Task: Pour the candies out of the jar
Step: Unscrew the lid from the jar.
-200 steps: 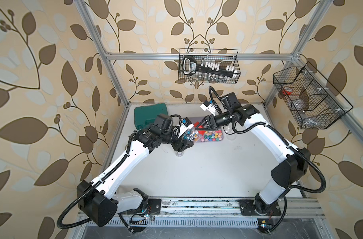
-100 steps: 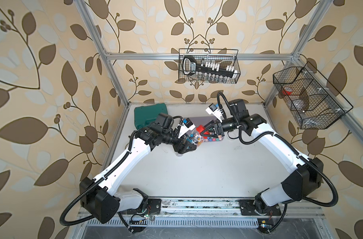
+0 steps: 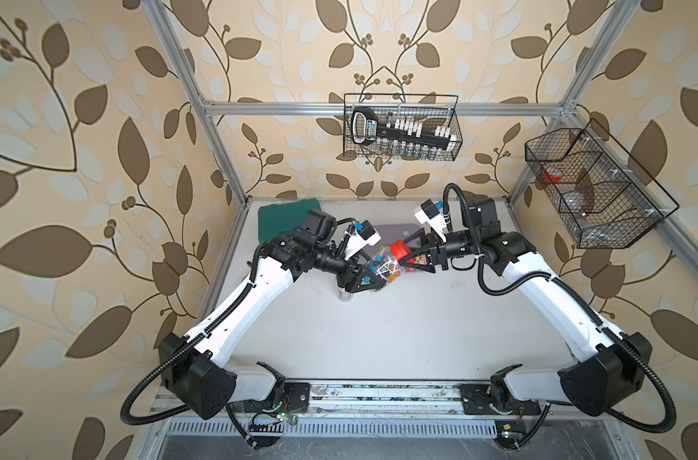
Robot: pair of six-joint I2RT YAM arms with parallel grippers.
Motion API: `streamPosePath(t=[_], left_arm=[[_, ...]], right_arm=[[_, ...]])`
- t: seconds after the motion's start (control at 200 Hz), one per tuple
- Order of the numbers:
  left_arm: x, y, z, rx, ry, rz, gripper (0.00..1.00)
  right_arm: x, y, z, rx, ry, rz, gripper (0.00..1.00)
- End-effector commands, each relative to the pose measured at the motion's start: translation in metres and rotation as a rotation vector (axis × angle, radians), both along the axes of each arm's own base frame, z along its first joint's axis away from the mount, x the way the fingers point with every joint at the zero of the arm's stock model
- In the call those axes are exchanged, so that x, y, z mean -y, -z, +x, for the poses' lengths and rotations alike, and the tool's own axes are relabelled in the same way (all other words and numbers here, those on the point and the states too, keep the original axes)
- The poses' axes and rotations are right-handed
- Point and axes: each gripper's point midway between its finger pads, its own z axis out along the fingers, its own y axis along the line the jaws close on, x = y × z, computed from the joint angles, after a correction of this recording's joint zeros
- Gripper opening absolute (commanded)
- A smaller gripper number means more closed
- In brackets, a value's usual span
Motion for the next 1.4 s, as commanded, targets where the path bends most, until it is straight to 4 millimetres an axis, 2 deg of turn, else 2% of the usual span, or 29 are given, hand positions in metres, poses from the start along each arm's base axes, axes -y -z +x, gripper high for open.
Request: streamPosePath(t=[0.0,0.455,0.665,0.845,1.115,1.395], left_arm=[[-0.009,-0.033,0.03,0.014,-0.125,-0.062,0.7],[-0.014,-0.037,0.028,0.033,-0.166,-0.065,0.74],[-0.013,-0.033,0.025,0.023,-0.142,-0.065,0.74],[-0.013,-0.029,0.023,0.023,-0.133,-0.056,0.73],[-0.014,-0.027,0.024,0.035,-0.136,-0.048,0.72],[-0.014,-0.024,0.025,0.036,-0.14,-0.04,0.72]], right_arm=[[0.002,0.003,-0.016,0.036,-0.052,0.008,0.66],[0.002,0.002,-0.009,0.025,-0.015,-0.002,0.78],[0.006,-0.01,-0.006,0.037,0.025,0.013,0.86],[0.016,-0.02,0.003,0.039,0.086,0.029,0.87],[0.032,-0.025,0.022,0.005,0.197,0.038,0.88],[0.034,-0.028,0.041,-0.104,0.3,0.049,0.88]])
